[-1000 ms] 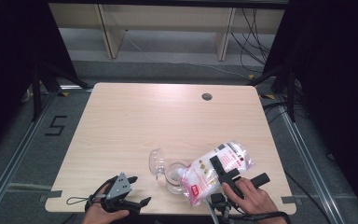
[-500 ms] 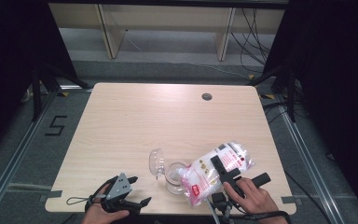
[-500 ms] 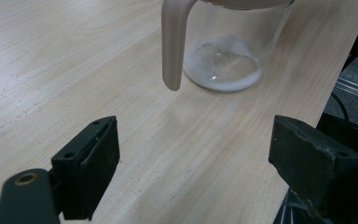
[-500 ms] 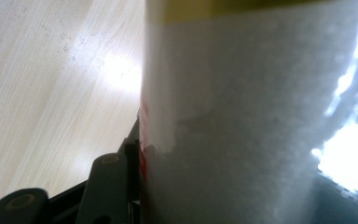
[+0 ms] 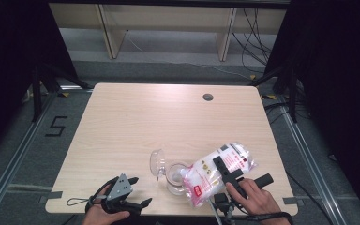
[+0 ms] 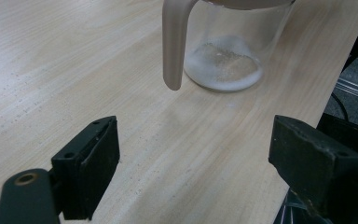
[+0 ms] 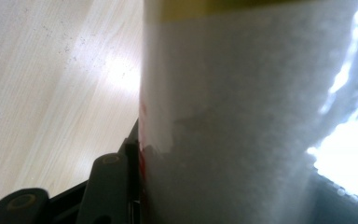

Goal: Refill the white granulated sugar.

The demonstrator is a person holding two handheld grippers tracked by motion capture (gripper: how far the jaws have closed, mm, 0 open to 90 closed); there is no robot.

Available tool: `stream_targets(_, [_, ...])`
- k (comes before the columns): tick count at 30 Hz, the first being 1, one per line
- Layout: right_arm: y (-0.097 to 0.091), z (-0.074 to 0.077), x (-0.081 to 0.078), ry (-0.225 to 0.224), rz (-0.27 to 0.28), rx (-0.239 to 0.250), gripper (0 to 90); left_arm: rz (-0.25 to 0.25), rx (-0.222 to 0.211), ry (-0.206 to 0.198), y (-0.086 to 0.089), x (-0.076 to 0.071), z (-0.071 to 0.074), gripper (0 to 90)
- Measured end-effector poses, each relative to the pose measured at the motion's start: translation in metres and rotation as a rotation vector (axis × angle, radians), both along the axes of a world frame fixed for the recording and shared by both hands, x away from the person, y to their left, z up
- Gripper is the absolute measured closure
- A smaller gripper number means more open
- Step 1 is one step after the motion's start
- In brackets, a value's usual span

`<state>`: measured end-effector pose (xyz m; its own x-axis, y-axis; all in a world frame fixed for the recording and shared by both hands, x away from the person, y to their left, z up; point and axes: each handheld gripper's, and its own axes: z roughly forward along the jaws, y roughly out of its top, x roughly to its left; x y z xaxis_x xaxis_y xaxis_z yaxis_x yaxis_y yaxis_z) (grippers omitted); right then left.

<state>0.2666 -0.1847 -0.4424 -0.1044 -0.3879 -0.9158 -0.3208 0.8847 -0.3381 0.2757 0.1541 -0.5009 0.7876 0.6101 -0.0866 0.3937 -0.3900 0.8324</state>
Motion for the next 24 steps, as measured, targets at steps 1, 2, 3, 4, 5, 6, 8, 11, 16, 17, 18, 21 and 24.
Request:
stream_targets(1, [-0.0001,-0.0009,-0.0012,0.004,-0.01,0.018,52.6,0.0,-0.004,0.01,-0.0005,-0.0009,0.0003,16.0])
stream_targets(2, [0.0001,-0.0009,-0.0016,0.004,-0.009,0.017,52.6,0.001,-0.016,0.005,-0.001,-0.0007,-0.0006,16.0])
stream_targets(3, [0.0007,0.0,-0.001,0.001,0.005,-0.001,52.6,-0.001,-0.014,0.003,-0.0009,-0.0007,-0.0005,16.0])
stream_targets(4, [0.0008,-0.0002,-0.0012,0.001,0.004,-0.001,52.6,0.001,-0.004,-0.001,-0.0003,-0.0007,0.0001,16.1])
stream_targets(5, [0.001,-0.0001,-0.0011,0.002,0.006,-0.002,52.7,-0.003,0.003,-0.016,0.0006,0.0003,0.0003,16.1])
stream_targets(6, [0.001,0.0,-0.001,0.002,0.005,-0.002,52.7,-0.007,0.012,-0.032,0.0013,0.001,0.0007,16.1])
stream_targets(8, [0.001,0.0005,-0.0008,0.0,0.005,-0.006,52.7,-0.013,0.023,-0.026,0.0023,0.0014,0.0021,16.1])
stream_targets(11, [0.0,0.0015,0.0,-0.006,0.01,-0.01,52.7,-0.005,0.02,-0.032,0.0016,0.0013,0.0013,16.1])
stream_targets(16, [-0.0027,-0.0007,-0.0004,0.0,-0.018,0.018,52.8,0.0,0.001,-0.021,0.0004,0.0004,0.0004,16.1])
stream_targets(17, [-0.0011,0.0018,0.0005,-0.006,-0.001,-0.016,52.8,-0.005,0.007,-0.028,0.0009,0.0011,0.0006,16.1])
stream_targets(18, [-0.0006,0.0028,0.0012,-0.009,0.012,-0.029,52.8,-0.01,0.011,-0.032,0.0012,0.0014,0.0008,16.1])
stream_targets(21, [-0.0017,0.0021,0.0,-0.01,-0.007,-0.01,52.9,-0.008,0.011,-0.031,0.0009,0.0013,0.0007,16.1])
stream_targets(24, [-0.0017,0.003,-0.0004,-0.016,-0.004,-0.016,52.9,0.004,-0.015,0.002,-0.0011,-0.0011,-0.0001,16.1])
